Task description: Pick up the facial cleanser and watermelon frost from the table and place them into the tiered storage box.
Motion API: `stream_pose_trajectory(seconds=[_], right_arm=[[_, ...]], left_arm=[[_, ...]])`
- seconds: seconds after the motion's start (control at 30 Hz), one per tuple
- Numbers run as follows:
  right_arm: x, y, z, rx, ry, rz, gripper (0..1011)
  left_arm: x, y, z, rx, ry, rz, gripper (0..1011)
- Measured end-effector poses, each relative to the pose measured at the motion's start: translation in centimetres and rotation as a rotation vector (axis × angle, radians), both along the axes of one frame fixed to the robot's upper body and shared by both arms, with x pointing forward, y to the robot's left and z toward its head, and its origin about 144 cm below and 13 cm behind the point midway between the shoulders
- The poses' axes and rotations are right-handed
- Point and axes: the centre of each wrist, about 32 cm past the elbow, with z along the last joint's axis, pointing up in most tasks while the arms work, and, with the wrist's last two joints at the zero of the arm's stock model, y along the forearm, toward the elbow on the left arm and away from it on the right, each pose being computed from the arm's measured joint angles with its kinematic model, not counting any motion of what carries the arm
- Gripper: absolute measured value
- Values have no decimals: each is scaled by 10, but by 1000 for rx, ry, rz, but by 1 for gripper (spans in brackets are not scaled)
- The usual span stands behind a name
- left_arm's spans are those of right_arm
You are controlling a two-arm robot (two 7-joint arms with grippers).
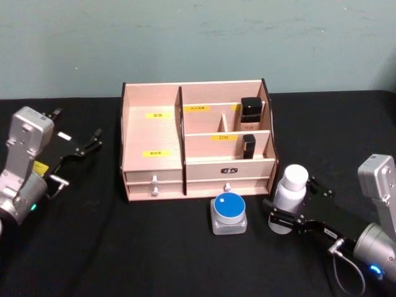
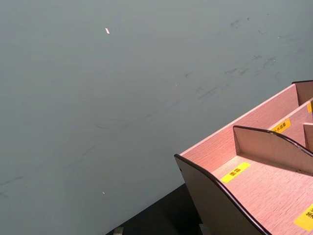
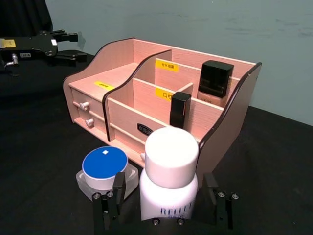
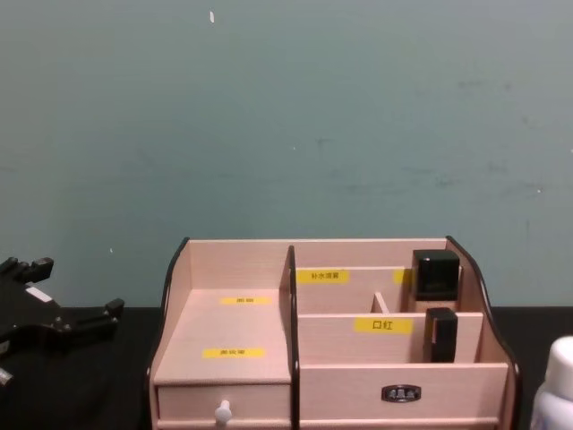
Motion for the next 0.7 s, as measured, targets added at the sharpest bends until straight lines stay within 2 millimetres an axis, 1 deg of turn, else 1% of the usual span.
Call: stream_pose_trajectory(seconds=[0.23, 0.5, 0.57, 0.7], right_arm=[[5, 4, 0, -5, -8, -2, 1003], [5, 3, 0, -7, -8, -2, 1003], [5, 3, 0, -7, -8, -2, 981], [5, 3, 0, -6, -8, -3, 903]], left_arm=[[0, 0, 0, 0, 0, 0, 1001], [0, 0, 0, 0, 0, 0, 1001], [0, 0, 0, 0, 0, 0, 1001], [0, 0, 0, 0, 0, 0, 1001]])
